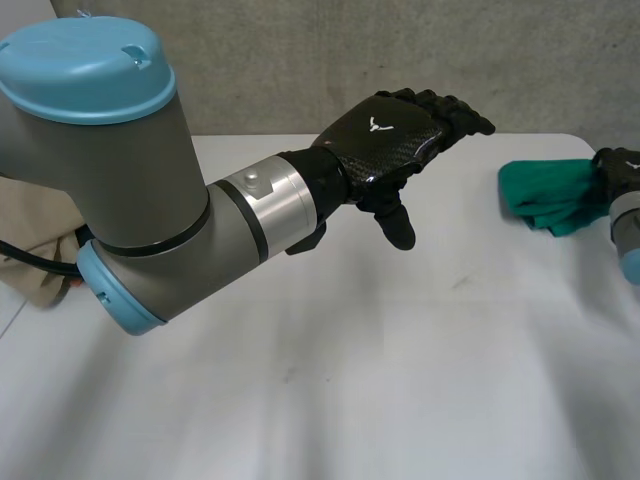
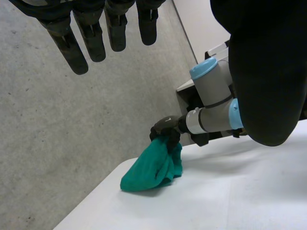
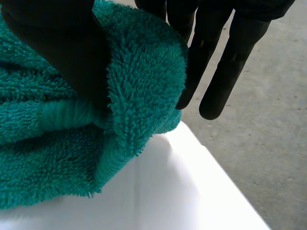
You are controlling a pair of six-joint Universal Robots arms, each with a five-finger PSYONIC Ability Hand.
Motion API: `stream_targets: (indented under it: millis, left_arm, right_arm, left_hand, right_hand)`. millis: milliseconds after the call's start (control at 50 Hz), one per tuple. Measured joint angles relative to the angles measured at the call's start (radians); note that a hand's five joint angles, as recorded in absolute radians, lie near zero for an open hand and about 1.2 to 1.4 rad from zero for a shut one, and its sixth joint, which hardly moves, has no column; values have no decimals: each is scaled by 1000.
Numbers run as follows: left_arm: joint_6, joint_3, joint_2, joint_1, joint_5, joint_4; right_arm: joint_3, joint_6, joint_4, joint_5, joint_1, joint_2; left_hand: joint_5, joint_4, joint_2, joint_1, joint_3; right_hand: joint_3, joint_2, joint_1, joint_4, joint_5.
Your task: Fold the laundry.
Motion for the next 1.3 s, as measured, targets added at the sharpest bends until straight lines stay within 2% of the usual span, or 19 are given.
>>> stream_targets:
  millis: [120,140,200,260,360,440,560,620,720,820,880,1020,1160,1200,1220,1240,1260,1300]
  left_arm:
    - [1,0,-5,-7,0,1]
    - [1,1,-6,-7,0,1]
    - [0,4,-10,-9,-1,2]
    - [-2,7,-13,-11,-1,2]
    - [-8,9,-13,-12,-4,2]
    - [-10,10,-10,-12,-17,2]
    - [-18,20,-1,-4,-73,3]
    - [-29,33,1,11,-132,3]
    - [-37,64,5,95,-293,3]
    - [-9,89,-1,270,-458,2]
    - [39,102,-20,375,-504,4]
    - [238,176,-178,595,-530,67]
    - [338,306,-401,698,-519,175]
    - [345,357,-470,716,-516,194]
    - [345,373,-489,720,-514,198]
    - [345,391,-510,724,-512,202]
    - [344,408,-528,726,-509,204]
    - [342,428,-548,727,-505,207]
  right_arm:
    - [-74,-1,33,-7,-36,28]
    - [-74,-1,32,-8,-40,28]
    - [-69,-2,28,-9,-50,24]
    - [-59,-5,24,0,-58,21]
    - [-24,-31,14,29,-67,1]
    - [74,-75,-21,46,-68,-69]
    - [393,-128,-164,29,-60,-298]
    - [579,-141,-239,-15,-50,-427]
    - [865,-179,-298,-138,-5,-619]
    - [1111,-292,-264,-252,80,-773]
    - [1216,-380,-224,-283,119,-829]
    - [1391,-548,-153,-303,161,-905]
    - [1465,-584,-145,-300,175,-930]
    - [1476,-583,-147,-298,177,-934]
    - [1480,-583,-148,-297,177,-936]
    - [1484,-582,-148,-296,176,-938]
    - [1487,-582,-149,-296,176,-940]
    - [1492,-581,-149,-295,174,-946]
  left_hand:
    - [0,0,0,0,0]
    - [0,0,0,0,0]
    - [0,0,0,0,0]
    - [0,0,0,0,0]
    - [0,0,0,0,0]
    - [0,0,0,0,0]
    - [0,0,0,0,0]
    - [0,0,0,0,0]
    - [0,0,0,0,0]
    - [0,0,0,0,0]
    - [0,0,0,0,0]
    - [0,0,0,0,0]
    - [5,6,7,10,6]
    - [155,173,164,210,161]
    - [179,200,202,242,187]
    - [263,298,289,353,285]
    - [416,476,470,530,462]
    - [549,634,646,667,626]
  right_hand:
    - [0,0,0,0,0]
    - [-119,-101,-46,-102,-92]
    - [-658,-654,-516,-662,-664]
    - [-953,-837,-598,-950,-885]
    - [-987,-842,-598,-986,-899]
    - [-987,-842,-598,-986,-899]
    - [-987,-842,-598,-986,-899]
    - [-987,-842,-598,-986,-899]
    - [-987,-842,-598,-986,-899]
    - [-987,-842,-598,-986,-899]
    - [-987,-842,-598,-986,-899]
    - [-987,-842,-598,-986,-899]
    - [-987,-842,-598,-986,-899]
    - [-987,-842,-598,-986,-899]
    - [-987,-842,-598,-986,-899]
    - [-987,-842,-598,-986,-899]
    - [-987,-842,-598,-986,-899]
    - [-987,-842,-598,-986,-899]
